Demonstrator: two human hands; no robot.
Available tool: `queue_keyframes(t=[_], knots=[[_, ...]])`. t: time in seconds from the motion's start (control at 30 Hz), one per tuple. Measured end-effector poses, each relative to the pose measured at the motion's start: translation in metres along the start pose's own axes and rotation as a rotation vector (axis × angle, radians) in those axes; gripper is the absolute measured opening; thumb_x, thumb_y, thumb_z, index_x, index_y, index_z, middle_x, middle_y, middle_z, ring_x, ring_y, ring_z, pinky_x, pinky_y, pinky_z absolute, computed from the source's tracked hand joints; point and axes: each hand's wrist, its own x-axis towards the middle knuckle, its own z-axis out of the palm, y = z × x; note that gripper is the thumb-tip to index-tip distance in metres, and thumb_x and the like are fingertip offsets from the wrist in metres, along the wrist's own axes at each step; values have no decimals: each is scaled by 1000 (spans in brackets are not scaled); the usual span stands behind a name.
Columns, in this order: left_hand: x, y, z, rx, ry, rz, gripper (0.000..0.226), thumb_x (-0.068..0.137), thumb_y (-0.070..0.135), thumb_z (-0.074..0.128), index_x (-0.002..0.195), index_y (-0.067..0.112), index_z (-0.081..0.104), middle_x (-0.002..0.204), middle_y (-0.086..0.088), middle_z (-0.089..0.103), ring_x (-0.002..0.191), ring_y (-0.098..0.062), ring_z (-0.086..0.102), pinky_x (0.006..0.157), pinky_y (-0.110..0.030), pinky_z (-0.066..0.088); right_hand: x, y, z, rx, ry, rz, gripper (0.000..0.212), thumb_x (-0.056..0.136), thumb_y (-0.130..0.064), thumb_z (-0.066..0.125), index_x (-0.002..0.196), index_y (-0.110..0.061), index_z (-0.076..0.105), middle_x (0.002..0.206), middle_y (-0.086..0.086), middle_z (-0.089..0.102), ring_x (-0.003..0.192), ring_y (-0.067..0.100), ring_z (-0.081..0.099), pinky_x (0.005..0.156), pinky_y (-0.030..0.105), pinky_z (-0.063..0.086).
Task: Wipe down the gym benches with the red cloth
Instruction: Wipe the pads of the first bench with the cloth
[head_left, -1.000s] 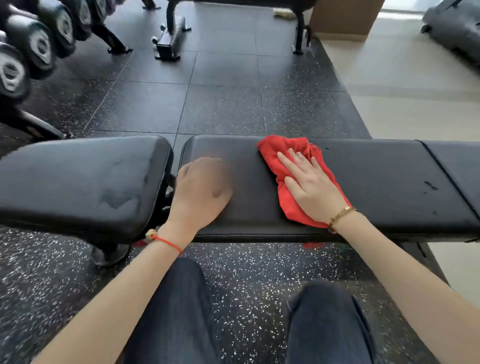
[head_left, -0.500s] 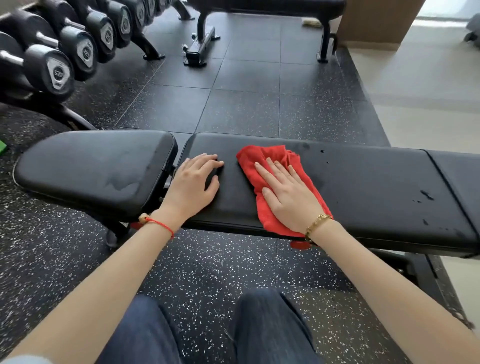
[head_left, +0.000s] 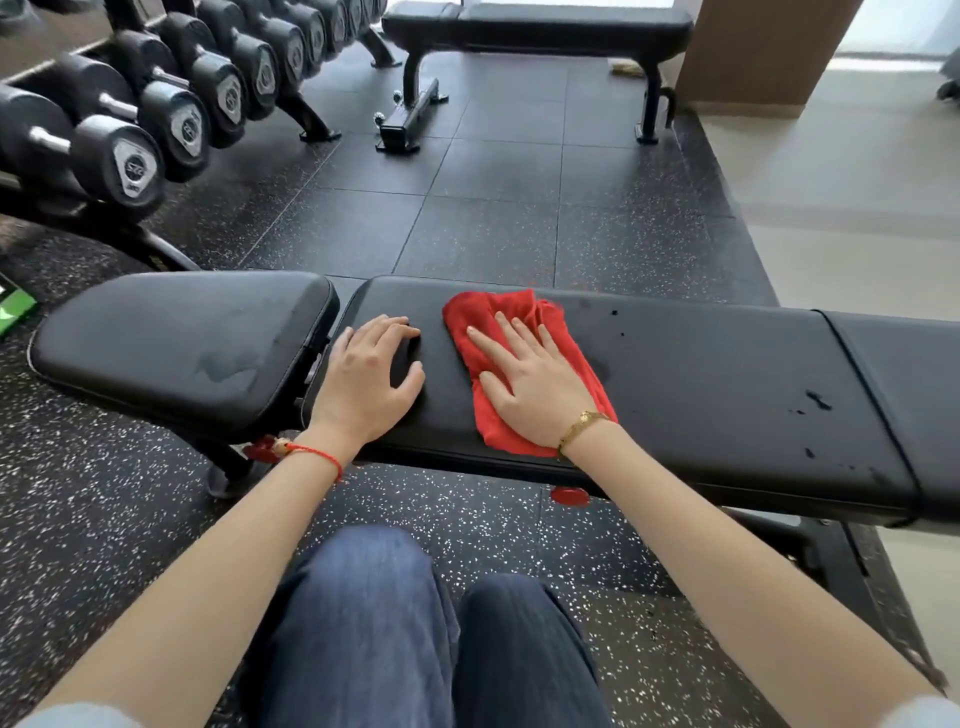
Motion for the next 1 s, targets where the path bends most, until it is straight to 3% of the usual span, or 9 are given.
queue_keyframes(t=[0.13, 0.3, 0.37, 0.53, 0.67, 0.73, 0.9, 1.0], knots=[[1, 0, -2, 6, -6, 6, 37, 90, 26, 60, 126, 20, 57, 142, 1, 53, 140, -19, 40, 122, -46, 20, -21, 26, -8, 13, 41, 6, 54, 98, -35, 39, 150, -39, 25, 161, 2, 16, 149, 19, 12, 122, 37, -3], [0, 1, 2, 31, -5, 14, 38, 90, 26, 58, 127, 19, 55, 141, 1, 53, 141, -18, 38, 122, -47, 20, 21, 57, -19, -44, 24, 245, 54, 100, -35, 33, 152, -36, 18, 162, 5, 8, 150, 22, 6, 121, 40, -6], [1, 0, 3, 38, 0, 17, 38, 90, 26, 58, 127, 19, 55, 141, 1, 53, 141, -18, 39, 122, -48, 21, 39, 45, -16, -69, 22, 258, 55, 99, -33, 32, 152, -34, 17, 162, 8, 6, 150, 25, 6, 121, 41, -5], [0, 0, 2, 22, 12, 17, 39, 89, 24, 60, 127, 18, 56, 141, 0, 54, 140, -18, 40, 121, -48, 22, 30, 0, 0, -29, -4, 50, 56, 98, -32, 34, 152, -35, 19, 162, 6, 7, 150, 23, 5, 122, 39, -5], [0, 0, 3, 28, 0, 18, 40, 90, 25, 60, 130, 18, 55, 143, 0, 52, 141, -18, 39, 121, -48, 21, -19, 11, -2, -1, 21, -66, 55, 98, -32, 36, 150, -39, 22, 162, -1, 13, 150, 17, 9, 122, 38, 0], [0, -2, 4, 41, 1, 21, 40, 91, 25, 59, 130, 18, 55, 145, 0, 51, 142, -19, 38, 121, -48, 21, -29, 36, -10, -9, 27, -17, 54, 98, -30, 38, 149, -40, 24, 161, -2, 15, 149, 17, 11, 122, 38, -1], [-1, 0, 6, 62, 23, 13, 41, 91, 26, 58, 131, 18, 55, 143, 0, 53, 141, -19, 40, 120, -48, 24, 21, 71, -22, -54, 41, 301, 54, 99, -29, 33, 152, -33, 21, 162, 7, 8, 150, 24, 7, 121, 42, -4], [-1, 1, 4, 54, 31, 16, 39, 90, 27, 58, 128, 17, 57, 140, 0, 55, 138, -19, 42, 119, -48, 26, 48, 43, -11, -79, 36, 284, 55, 99, -30, 32, 152, -31, 19, 162, 11, 7, 149, 28, 8, 121, 42, -3]])
